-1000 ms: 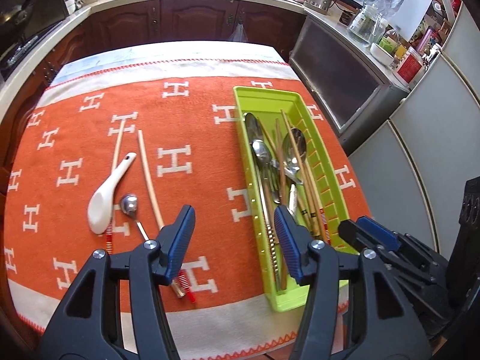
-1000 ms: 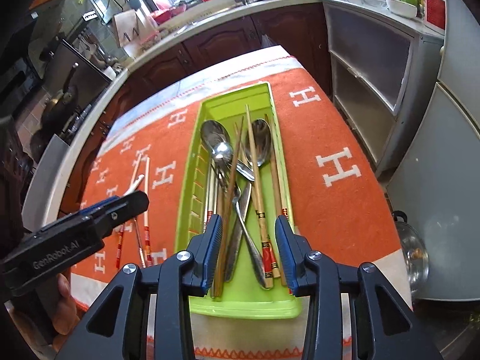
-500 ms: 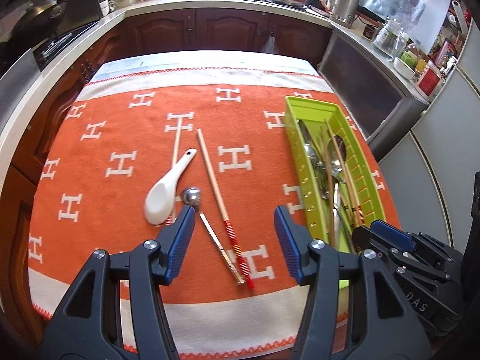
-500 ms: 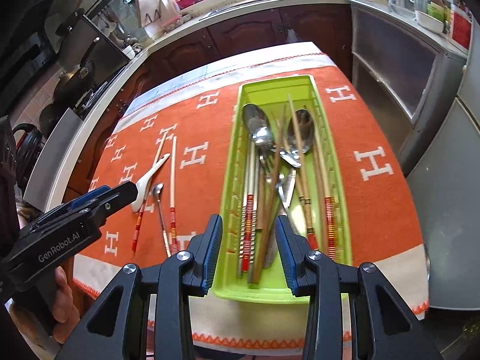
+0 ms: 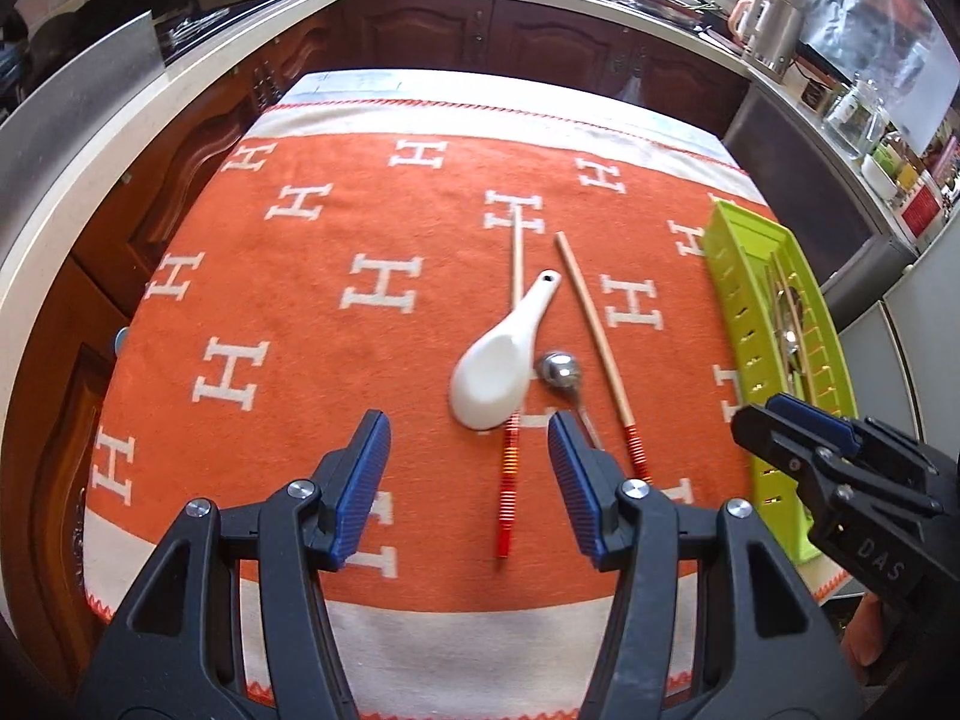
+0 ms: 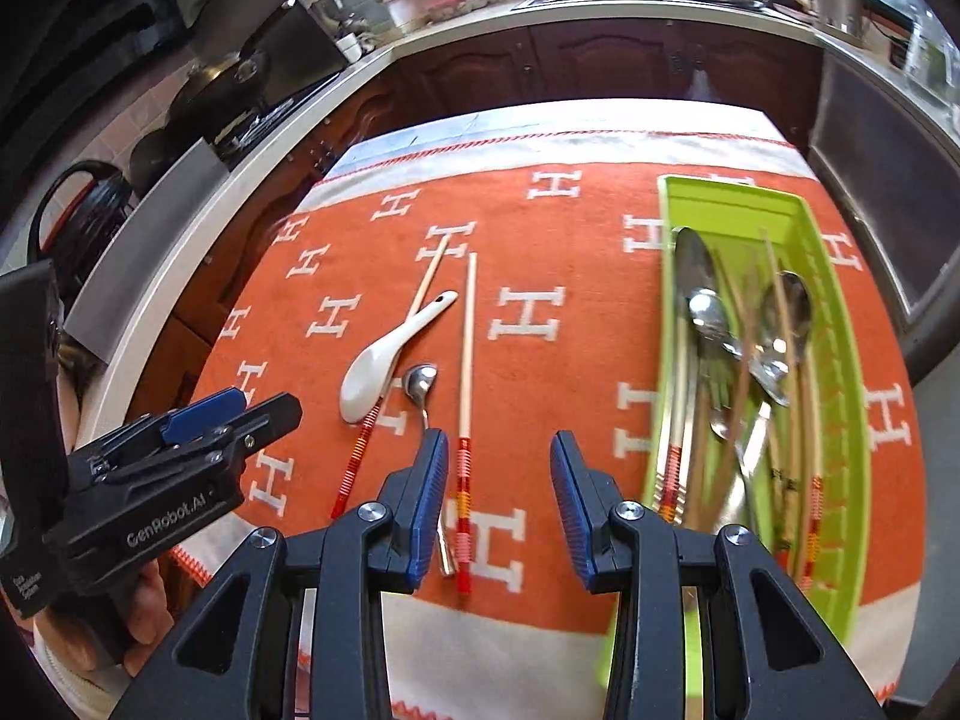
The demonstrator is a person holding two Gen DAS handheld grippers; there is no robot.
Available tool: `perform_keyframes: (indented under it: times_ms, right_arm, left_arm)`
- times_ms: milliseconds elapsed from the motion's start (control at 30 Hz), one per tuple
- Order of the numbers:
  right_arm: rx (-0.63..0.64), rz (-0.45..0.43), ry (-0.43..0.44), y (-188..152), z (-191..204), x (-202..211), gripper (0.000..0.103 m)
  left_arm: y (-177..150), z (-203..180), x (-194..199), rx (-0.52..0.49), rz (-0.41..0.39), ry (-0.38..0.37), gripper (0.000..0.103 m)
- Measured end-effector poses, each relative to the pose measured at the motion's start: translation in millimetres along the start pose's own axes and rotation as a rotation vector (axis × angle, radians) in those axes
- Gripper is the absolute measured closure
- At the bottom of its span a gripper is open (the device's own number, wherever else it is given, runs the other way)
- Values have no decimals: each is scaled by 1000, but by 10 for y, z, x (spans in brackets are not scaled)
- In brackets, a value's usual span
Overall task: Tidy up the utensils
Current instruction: 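Move the open right tool back over the remaining chopsticks, then close the right tool on a red-tipped chopstick and lift it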
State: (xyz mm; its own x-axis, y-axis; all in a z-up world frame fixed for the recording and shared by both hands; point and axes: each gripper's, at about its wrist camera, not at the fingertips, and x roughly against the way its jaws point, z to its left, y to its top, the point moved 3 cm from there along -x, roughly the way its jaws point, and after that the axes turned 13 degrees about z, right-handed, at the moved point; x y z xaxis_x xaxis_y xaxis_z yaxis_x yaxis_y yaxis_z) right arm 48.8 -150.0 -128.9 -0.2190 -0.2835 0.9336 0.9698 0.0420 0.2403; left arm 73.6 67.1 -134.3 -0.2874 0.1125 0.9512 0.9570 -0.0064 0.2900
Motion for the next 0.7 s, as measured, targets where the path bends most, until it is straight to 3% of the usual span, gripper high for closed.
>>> perform_keyframes:
  times_ms: [433,700]
  right_arm:
    - [90,143,-132,352,305,-982,81]
    - [170,91,-246,391,440,-1111,83]
  left_arm:
    - [23,397,-258,53,33,-51,51]
    - [13,398,-333,48,42,-61,51]
